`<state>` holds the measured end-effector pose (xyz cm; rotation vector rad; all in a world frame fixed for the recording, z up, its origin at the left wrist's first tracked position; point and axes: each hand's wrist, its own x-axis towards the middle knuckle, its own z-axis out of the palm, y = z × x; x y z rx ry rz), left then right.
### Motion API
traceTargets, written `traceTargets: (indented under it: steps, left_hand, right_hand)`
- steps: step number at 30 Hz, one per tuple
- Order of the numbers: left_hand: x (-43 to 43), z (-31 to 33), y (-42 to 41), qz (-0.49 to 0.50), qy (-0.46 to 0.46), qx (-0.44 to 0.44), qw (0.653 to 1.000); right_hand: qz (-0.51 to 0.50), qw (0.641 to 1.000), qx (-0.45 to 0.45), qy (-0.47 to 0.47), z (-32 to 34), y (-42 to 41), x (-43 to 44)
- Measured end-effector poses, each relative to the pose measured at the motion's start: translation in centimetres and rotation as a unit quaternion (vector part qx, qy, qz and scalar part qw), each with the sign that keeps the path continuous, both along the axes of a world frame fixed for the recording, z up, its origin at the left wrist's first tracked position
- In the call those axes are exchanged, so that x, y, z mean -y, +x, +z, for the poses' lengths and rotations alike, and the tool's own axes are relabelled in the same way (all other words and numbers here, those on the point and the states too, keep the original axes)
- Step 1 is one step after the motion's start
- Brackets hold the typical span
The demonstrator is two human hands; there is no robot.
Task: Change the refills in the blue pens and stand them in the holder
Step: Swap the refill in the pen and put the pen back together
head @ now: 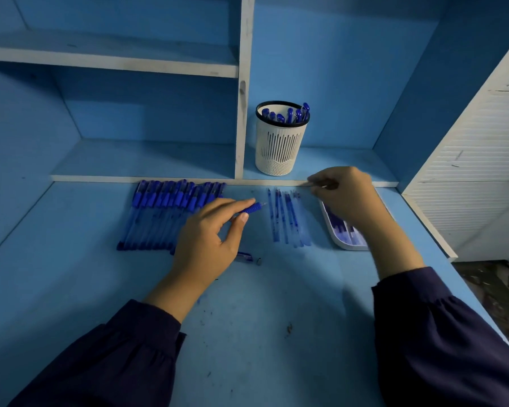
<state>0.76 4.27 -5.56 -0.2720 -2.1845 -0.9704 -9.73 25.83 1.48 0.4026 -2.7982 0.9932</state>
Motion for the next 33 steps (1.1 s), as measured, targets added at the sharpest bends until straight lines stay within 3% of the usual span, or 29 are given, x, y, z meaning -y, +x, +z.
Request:
traceTargets:
  steps: [7, 23, 25, 28, 31, 33]
  left_hand:
    - [-0.1, 0.0, 0.2, -0.028, -0.031, 0.013, 0.999]
    - [-0.1, 0.1, 0.6, -0.035, -0.047, 0.02, 0.998]
    - [-0.1, 0.1, 0.6, -0.036, -0.048, 0.018, 0.998]
    - [-0.1, 0.1, 0.6, -0.036, -0.05, 0.016, 0.998]
    - [-0.3, 0.1, 0.8, -0.033, -0.053, 0.015, 0.998]
    - [-0.4, 0.1, 0.9, -0.036, -0.053, 0.014, 0.998]
  right_hand:
    - [-0.079, 0.992, 0.036, 0.09, -1.4, 0.6, -5.0]
    - [-0.095, 0.99, 0.076, 0.069, -2.4, 1.1, -5.3]
    - [-0.109, 0.99, 0.085, 0.025, -2.4, 1.0, -5.2]
    - [-0.111, 0.974, 0.12, -0.158, -2.0, 1.7, -4.8]
    - [-0.076, 0.931, 0.157, -0.322, -1.6, 2.7, -3.5]
    - [-0.043, 0.882, 0.193, -0.428, -1.2, 3.6, -1.9]
